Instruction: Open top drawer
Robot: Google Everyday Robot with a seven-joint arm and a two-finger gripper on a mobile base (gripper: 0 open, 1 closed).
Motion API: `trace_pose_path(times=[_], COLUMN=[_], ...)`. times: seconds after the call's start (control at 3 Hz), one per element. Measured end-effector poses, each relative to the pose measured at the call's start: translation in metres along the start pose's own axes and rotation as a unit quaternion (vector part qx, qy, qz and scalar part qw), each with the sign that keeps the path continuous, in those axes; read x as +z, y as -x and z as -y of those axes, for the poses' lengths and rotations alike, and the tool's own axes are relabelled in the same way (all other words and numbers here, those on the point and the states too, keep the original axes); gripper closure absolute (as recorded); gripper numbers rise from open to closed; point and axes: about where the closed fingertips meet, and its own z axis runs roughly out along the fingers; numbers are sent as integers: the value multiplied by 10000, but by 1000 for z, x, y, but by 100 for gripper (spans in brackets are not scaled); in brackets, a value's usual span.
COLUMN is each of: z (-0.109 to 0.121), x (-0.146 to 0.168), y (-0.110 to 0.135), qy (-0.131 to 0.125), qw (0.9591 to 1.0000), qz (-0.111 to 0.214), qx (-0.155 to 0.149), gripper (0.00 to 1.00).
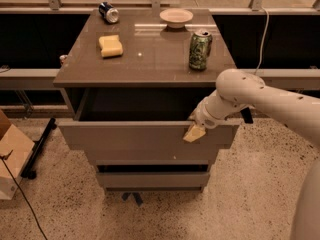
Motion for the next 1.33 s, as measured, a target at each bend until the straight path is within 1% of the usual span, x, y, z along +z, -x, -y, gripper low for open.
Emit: trace_pose_path(times=[0.33,0.67,1.0,1.33], z=[-1,-9,-10,-41], x=[0,-3,-3,-11], y=[0,-1,-1,-6], qy=[3,23,24,118], qw=[10000,10000,10000,9994], qz=[1,7,7,31], qx=[10,85,85,325], gripper=[69,46,23,1])
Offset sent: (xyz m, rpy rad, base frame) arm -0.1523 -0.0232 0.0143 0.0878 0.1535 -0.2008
